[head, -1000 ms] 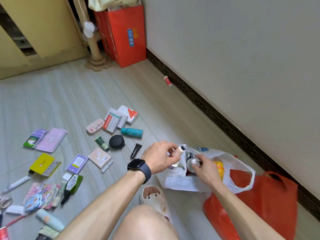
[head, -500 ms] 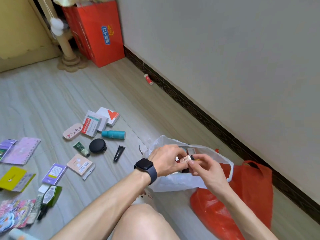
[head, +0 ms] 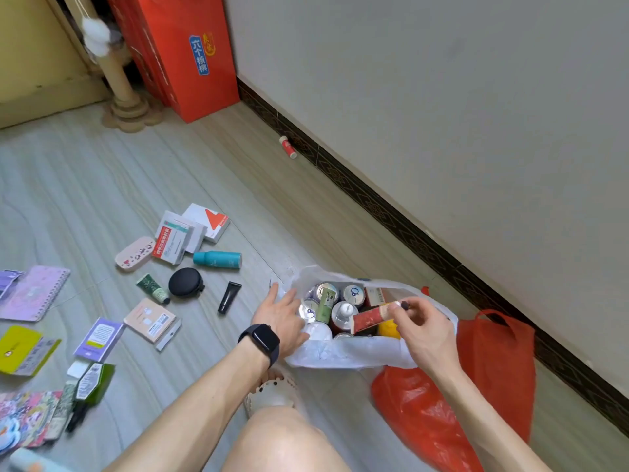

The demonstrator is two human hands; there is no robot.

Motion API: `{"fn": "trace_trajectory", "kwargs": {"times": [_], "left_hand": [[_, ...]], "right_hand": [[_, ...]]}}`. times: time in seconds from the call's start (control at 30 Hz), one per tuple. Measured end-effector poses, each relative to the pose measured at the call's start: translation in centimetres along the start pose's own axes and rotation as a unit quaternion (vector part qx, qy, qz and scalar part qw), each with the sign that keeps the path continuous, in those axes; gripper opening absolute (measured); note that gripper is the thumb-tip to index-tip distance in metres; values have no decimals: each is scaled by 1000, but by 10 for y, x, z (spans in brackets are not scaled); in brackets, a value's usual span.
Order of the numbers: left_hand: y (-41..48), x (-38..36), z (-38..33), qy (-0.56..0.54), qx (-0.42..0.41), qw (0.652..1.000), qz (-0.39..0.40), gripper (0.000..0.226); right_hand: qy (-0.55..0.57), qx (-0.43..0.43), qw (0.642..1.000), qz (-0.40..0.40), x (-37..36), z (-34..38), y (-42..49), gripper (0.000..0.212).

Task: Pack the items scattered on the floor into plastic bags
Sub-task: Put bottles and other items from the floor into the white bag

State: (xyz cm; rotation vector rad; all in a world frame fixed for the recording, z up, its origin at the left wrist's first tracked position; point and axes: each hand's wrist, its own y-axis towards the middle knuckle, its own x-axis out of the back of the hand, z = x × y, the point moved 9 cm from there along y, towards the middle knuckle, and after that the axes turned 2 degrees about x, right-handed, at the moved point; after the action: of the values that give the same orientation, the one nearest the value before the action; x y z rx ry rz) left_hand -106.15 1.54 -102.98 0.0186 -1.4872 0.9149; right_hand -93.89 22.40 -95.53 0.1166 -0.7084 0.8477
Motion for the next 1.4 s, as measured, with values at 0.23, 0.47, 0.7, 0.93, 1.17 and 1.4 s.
{"fn": "trace_trajectory", "kwargs": {"times": [0.23,0.47,0.7,0.93,1.17,1.4], "left_hand": [[1,5,34,46,102,993,-37,68],[2,0,38,29,103,994,-40,78],[-4,-5,36,26,90,996,-7,67],[-27,26,39,-89,103,990,-38,64],[-88,66,111,-179,171,965,-85,55],[-223,-9,229,-226,330,913,-72,54]], "right_hand": [[-165,123,975,84,-91,35,8,21],[-277,124,926,225,-169,9,8,30],[-350,148,887,262,-145,-22,-8,43],[-311,209,909,184,-86,4,-21,44],[-269,334,889,160,-89,105,-40,39],[-265,496,801,204,-171,224,-89,44]]}}
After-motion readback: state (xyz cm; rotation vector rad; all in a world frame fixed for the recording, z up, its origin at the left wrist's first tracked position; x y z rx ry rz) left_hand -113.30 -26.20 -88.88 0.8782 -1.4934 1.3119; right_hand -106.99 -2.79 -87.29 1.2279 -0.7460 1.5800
